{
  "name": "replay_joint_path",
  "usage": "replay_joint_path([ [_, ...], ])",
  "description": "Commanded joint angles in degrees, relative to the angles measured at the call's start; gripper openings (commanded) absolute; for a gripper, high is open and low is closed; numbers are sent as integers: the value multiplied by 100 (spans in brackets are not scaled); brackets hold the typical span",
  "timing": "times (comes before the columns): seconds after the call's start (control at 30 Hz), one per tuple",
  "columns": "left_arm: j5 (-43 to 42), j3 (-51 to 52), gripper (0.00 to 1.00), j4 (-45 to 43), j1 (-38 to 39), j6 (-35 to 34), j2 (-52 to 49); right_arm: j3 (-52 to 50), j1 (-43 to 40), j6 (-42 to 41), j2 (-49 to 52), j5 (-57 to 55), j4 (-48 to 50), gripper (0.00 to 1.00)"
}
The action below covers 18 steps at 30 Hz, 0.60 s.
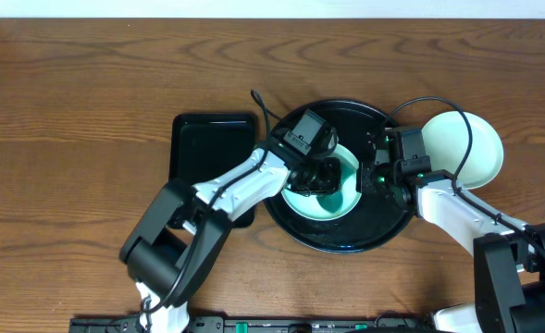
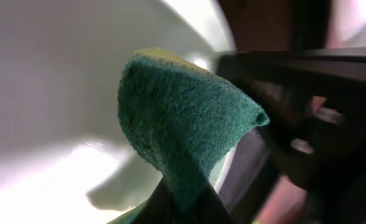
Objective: Clean dirty plates on tray and stack at the side
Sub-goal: 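Wipe the sponge across the green smear on the plate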
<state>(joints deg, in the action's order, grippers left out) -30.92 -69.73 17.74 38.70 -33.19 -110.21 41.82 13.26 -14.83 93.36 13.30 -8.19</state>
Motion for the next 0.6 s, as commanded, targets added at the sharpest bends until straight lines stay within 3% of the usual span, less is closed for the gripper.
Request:
replay_joint_path([
  [0.0,232,17,8,-4,-4,15,411,-15,46,57,52,131,26,1],
  [0.57,3032,22,8,146,-31,577,466,-15,46,55,52,131,26,1],
])
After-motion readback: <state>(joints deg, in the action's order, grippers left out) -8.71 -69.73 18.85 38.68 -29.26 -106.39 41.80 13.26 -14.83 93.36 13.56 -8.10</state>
